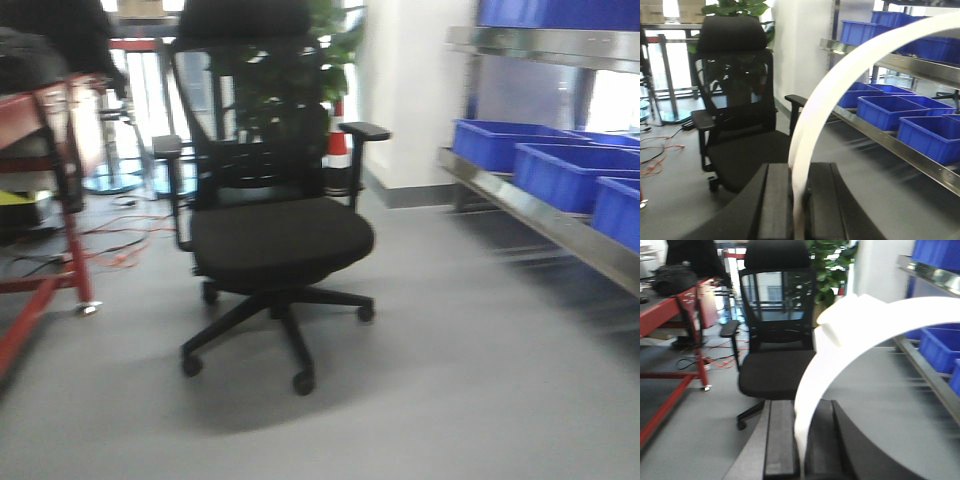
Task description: Grab PVC pipe and place in blue bin
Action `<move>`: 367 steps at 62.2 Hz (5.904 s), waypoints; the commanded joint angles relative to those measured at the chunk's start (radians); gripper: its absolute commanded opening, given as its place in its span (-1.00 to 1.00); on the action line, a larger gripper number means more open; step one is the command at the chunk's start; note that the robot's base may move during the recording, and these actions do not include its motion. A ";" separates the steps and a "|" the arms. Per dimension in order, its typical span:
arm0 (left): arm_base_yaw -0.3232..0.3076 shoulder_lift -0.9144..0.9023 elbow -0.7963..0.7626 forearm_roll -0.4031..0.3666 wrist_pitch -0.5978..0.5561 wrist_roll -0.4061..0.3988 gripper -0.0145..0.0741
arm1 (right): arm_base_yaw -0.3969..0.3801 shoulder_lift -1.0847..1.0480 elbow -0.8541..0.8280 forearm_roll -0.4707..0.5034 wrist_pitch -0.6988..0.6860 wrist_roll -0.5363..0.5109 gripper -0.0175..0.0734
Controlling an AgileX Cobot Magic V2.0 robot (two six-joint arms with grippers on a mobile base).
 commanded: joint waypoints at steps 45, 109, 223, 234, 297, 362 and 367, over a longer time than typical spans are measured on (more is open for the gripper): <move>-0.005 -0.005 -0.001 -0.003 -0.032 0.001 -0.92 | 0.002 -0.006 0.000 0.001 -0.023 -0.006 -0.99; -0.005 -0.005 -0.001 -0.003 -0.032 0.001 -0.92 | 0.002 -0.006 0.000 0.001 -0.023 -0.006 -0.99; -0.005 -0.005 -0.001 -0.003 -0.032 0.001 -0.92 | 0.002 -0.006 0.000 0.001 -0.023 -0.006 -0.99; -0.005 -0.005 -0.001 -0.003 -0.032 0.001 -0.92 | 0.002 -0.006 0.000 0.001 -0.023 -0.006 -0.99; -0.005 -0.005 -0.001 -0.003 -0.032 0.001 -0.92 | 0.002 -0.006 0.000 0.001 -0.023 -0.006 -0.99; -0.005 -0.005 -0.001 -0.003 -0.032 0.001 -0.92 | 0.002 -0.006 0.000 0.001 -0.023 -0.006 -0.99; -0.005 -0.005 -0.001 -0.003 -0.032 0.001 -0.92 | 0.002 -0.006 0.000 0.001 -0.025 -0.006 -0.99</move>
